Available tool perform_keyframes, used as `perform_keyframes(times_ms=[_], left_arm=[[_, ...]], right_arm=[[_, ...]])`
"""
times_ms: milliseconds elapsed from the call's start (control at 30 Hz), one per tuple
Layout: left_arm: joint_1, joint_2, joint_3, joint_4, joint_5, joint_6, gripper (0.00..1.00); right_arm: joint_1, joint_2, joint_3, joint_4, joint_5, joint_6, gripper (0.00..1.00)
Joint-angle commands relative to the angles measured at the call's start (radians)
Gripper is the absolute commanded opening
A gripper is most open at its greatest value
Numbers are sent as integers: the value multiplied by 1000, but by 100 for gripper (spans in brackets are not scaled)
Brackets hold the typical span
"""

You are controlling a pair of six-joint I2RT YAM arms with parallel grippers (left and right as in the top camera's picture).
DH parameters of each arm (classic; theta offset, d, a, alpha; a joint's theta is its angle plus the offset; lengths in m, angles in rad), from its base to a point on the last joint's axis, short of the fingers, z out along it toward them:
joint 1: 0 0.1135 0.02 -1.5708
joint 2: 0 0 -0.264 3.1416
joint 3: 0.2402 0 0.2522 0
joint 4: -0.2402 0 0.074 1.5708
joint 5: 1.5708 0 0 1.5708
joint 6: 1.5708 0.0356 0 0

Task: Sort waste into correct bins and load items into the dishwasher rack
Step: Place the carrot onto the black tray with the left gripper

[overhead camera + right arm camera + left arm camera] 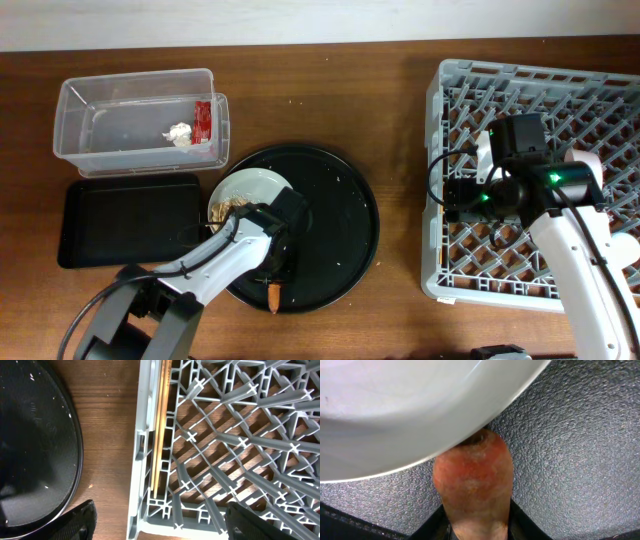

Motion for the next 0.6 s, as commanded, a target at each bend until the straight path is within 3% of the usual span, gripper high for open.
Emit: perform_keyframes(times_ms=[0,233,400,500,567], left_arm=[[-3,32,-9,-11,16,-2,22],[-3,12,127,-171,11,11,0],[6,-156,236,-245,-76,10,0],[161,-277,246,-239,-196,10,0],[377,-288,246,-209,-207,10,0]], right_arm=[[-1,2,11,-1,-5,-7,82],[-1,2,11,0,-5,-7,82],[-1,2,11,-1,-5,-7,82],[-1,2,11,0,-5,-7,82],[-1,2,11,-1,-5,-7,81]])
